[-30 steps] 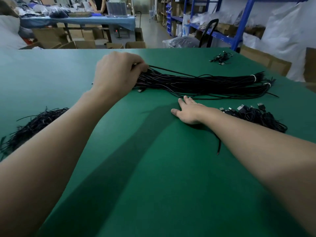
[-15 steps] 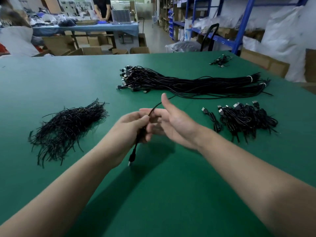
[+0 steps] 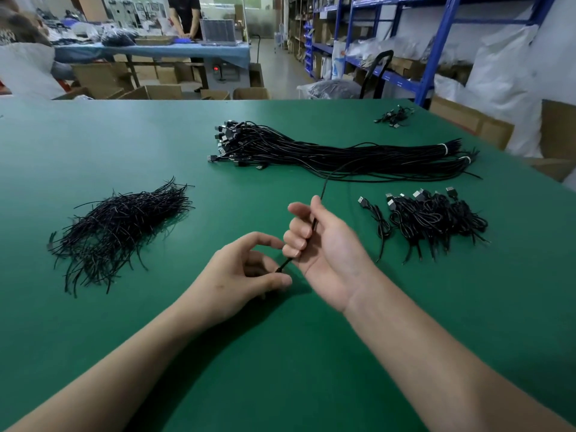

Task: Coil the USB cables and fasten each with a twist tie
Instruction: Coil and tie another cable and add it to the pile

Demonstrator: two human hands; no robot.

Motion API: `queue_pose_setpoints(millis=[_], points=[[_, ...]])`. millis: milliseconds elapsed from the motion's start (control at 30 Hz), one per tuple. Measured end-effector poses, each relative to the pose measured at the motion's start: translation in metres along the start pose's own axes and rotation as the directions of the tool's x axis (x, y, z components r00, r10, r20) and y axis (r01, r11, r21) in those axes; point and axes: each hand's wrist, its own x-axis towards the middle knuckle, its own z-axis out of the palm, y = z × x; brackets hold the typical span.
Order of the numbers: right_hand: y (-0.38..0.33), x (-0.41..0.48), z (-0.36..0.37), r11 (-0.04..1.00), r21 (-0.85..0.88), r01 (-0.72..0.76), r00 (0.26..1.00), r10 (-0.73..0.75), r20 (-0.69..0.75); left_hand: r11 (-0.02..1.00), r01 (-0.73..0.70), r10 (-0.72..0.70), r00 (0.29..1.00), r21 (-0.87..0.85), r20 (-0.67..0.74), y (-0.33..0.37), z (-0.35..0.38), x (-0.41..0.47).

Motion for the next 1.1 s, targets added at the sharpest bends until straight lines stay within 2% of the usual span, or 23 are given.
queue_pose_setpoints(millis=[133, 333, 433, 467, 533, 600, 633, 700, 767, 1000, 1100], points=[[0.012, -0.006, 0.006, 1.000, 0.031, -0.006, 1.000, 0.005, 0.019, 0.996, -0.041, 0.044, 0.998, -0.073, 0.035, 0.001, 0.000, -0.002], [0.008, -0.013, 0.005, 0.996, -0.093, 0.012, 0.999, -0.009, 0.042, 0.994, -0.103, 0.108, 0.985, -0.042, 0.136, 0.008, 0.000, -0.007], [0.000, -0.019, 0.006, 0.976, -0.218, 0.001, 0.994, 0.022, 0.104, 0.973, -0.225, 0.225, 0.974, -0.044, 0.001, 0.021, -0.008, -0.005], [-0.002, -0.022, 0.007, 0.961, -0.278, -0.008, 0.989, 0.049, 0.138, 0.961, -0.277, 0.277, 0.960, 0.003, -0.045, 0.026, -0.012, -0.003], [-0.004, -0.030, 0.009, 0.895, -0.447, 0.000, 0.969, 0.111, 0.222, 0.872, -0.400, 0.427, 0.903, 0.282, -0.042, 0.038, -0.020, 0.002], [-0.002, -0.038, 0.015, 0.792, -0.609, 0.039, 0.928, 0.197, 0.315, 0.653, -0.498, 0.547, 0.831, 0.571, 0.100, 0.045, -0.023, 0.007], [0.000, -0.042, 0.018, 0.747, -0.662, 0.061, 0.901, 0.245, 0.359, 0.582, -0.519, 0.551, 0.818, 0.626, 0.166, 0.048, -0.022, 0.009], [0.001, -0.049, 0.022, 0.689, -0.718, 0.101, 0.851, 0.315, 0.421, 0.548, -0.533, 0.539, 0.815, 0.645, 0.215, 0.054, -0.018, 0.010], [-0.003, -0.053, 0.022, 0.666, -0.738, 0.109, 0.830, 0.348, 0.436, 0.547, -0.524, 0.562, 0.808, 0.653, 0.178, 0.058, -0.018, 0.009], [-0.018, -0.055, 0.005, 0.485, -0.854, 0.189, 0.881, 0.301, 0.366, 0.274, -0.453, 0.720, 0.681, 0.849, 0.131, 0.088, -0.055, 0.001], [-0.025, -0.054, 0.005, 0.478, -0.850, 0.222, 0.883, 0.270, 0.383, 0.248, -0.429, 0.731, 0.671, 0.869, 0.122, 0.091, -0.060, -0.001]])
